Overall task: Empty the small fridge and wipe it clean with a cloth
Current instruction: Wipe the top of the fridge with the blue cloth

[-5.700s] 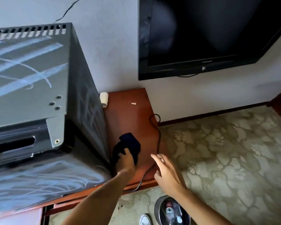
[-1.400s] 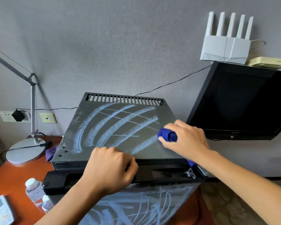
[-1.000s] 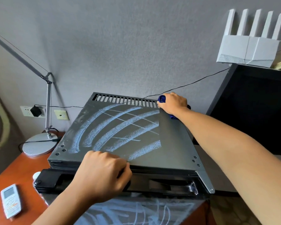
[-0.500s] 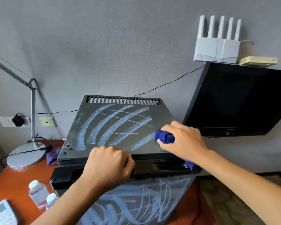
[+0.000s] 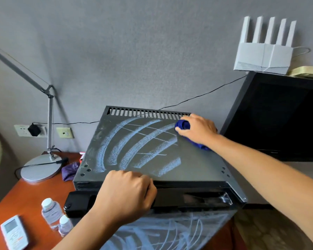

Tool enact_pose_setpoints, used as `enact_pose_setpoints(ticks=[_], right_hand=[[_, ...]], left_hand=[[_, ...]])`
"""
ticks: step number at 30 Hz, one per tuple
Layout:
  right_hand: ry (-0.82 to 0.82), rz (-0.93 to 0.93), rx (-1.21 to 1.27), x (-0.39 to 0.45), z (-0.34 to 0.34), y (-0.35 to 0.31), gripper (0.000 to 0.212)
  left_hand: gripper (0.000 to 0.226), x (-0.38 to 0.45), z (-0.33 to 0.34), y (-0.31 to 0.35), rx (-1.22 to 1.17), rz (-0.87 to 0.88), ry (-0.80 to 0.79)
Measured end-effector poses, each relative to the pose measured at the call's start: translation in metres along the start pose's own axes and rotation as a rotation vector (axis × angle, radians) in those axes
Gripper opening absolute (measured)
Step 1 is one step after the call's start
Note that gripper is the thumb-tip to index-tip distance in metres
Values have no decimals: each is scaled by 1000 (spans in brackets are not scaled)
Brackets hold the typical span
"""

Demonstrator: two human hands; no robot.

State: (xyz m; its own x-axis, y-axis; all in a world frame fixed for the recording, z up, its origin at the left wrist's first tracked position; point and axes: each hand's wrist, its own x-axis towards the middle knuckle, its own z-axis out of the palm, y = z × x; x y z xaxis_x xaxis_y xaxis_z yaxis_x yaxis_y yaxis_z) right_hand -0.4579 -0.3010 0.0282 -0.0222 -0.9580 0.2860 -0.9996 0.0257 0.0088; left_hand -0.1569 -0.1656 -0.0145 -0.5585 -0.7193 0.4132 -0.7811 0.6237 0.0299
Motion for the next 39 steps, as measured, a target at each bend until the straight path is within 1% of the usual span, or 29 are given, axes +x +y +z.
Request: enact_pose_setpoints(ticks=[3,5,9,12,14,22,24,26,28,30,33,36,39], right_hand=[[-47,43,18,66,17,10,58],[-77,61,42,92,22,13,63],[-62,79,64,90,26,14,60],[-28,76,103,58,18,8,45],[-22,47,120,25,9,2,40],[43,-105,81,-159,-41,-37,40],[59,-129,105,-183,-44,-41,39],[81,-136,117,-187,-44,-42,38],[73,-112,117,-172,-43,-43,40],[33,-88,109,-138,-38,-43,42],[-13,-31,104,-58,-17,-33,44],[4,76,106,26,7,-18,44],[4,133,113,82,23,-8,48]], left_hand=[[41,-1,2,0,0,-16,1],[40,-1,1,0,-13,-21,12],[41,-2,1,1,-2,-21,21],[42,-1,0,1,15,-24,18],[43,-1,-1,1,19,-30,16],[42,-2,0,3,5,-22,23],[43,-2,1,2,4,-20,30],[42,-2,2,2,2,-16,34],[42,-3,3,2,-6,-17,40],[41,-3,3,2,-14,-21,41],[40,-3,3,1,-16,-23,36],[40,-3,3,0,-23,-20,35],[40,-3,2,0,-30,-7,43]])
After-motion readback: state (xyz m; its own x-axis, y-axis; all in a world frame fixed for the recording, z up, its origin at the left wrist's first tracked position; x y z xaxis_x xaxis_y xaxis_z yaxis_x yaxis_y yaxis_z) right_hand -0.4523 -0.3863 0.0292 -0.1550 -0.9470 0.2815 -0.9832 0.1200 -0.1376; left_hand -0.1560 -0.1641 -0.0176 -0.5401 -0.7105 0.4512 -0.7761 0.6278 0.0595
